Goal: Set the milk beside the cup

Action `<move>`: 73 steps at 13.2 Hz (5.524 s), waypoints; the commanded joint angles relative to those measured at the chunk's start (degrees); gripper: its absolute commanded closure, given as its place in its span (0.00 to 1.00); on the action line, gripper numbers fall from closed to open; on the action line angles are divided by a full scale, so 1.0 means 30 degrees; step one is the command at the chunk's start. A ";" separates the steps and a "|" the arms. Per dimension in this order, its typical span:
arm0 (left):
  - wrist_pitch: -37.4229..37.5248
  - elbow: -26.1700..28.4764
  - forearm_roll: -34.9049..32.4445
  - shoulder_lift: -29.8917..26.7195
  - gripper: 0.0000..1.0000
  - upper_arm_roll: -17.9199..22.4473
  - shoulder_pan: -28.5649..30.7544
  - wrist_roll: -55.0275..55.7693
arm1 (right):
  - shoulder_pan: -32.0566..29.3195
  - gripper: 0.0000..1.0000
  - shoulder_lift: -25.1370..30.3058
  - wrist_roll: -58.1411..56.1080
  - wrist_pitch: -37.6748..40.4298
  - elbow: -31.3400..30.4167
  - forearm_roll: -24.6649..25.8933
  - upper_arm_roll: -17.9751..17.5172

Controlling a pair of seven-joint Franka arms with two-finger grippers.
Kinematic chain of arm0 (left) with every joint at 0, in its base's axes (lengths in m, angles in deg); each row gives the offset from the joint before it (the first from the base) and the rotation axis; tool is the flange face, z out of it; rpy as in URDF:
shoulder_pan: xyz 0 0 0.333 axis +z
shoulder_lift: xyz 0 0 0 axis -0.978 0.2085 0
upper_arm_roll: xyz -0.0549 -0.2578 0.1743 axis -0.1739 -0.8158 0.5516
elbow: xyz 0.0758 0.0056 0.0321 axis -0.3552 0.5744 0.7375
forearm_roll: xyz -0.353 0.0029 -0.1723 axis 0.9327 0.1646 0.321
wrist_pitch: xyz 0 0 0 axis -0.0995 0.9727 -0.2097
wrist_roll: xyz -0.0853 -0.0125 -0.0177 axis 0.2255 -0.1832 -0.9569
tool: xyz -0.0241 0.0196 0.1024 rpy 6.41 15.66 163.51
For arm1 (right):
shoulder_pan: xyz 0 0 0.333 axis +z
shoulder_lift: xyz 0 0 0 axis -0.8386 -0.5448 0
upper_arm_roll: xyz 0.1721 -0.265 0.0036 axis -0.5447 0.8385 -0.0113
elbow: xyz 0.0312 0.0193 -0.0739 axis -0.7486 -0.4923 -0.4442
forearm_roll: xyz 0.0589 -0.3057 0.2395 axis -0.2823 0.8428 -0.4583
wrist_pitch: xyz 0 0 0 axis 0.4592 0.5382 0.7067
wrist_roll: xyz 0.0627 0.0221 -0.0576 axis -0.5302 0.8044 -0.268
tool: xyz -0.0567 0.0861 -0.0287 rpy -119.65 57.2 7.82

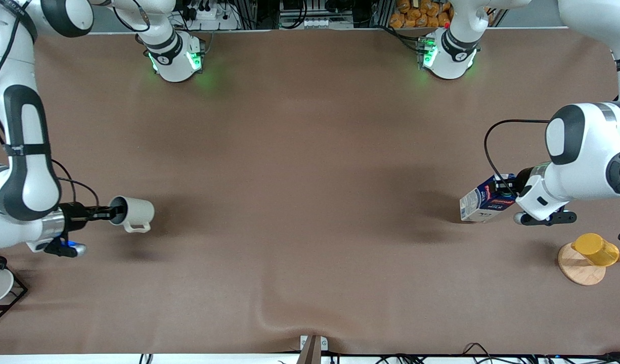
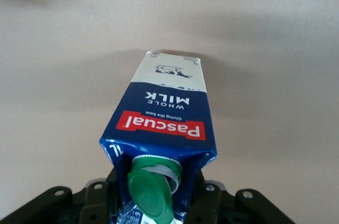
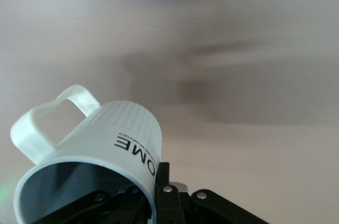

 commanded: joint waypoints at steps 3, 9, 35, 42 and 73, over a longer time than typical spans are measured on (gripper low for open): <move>0.1314 -0.0797 -0.0396 -0.0453 0.49 -0.0047 -0.0314 0.0872 | 0.1451 1.00 -0.0109 0.0490 -0.1420 0.0355 -0.0147 -0.2326; 0.3428 -0.1534 -0.0660 -0.1036 0.49 -0.1070 -0.0285 0.2859 | 0.6313 1.00 -0.0110 0.2973 -0.6132 0.0297 -0.0177 -0.2326; 0.5037 -0.1534 -0.0602 -0.2793 0.49 -0.4085 -0.0197 0.7194 | 1.2653 0.00 -0.0171 1.0984 -0.7820 0.0385 0.3368 -0.2385; 0.5040 -0.1651 0.0505 -0.2562 0.49 -0.8626 -0.0343 1.2640 | 0.5983 0.00 0.1004 0.1534 0.0233 0.0268 0.3368 -0.2326; -0.0467 -0.2618 -0.1539 0.3327 0.48 -0.9891 -0.4768 1.5814 | 0.1484 0.00 1.3454 -0.0049 0.2407 -0.4802 0.3690 0.0896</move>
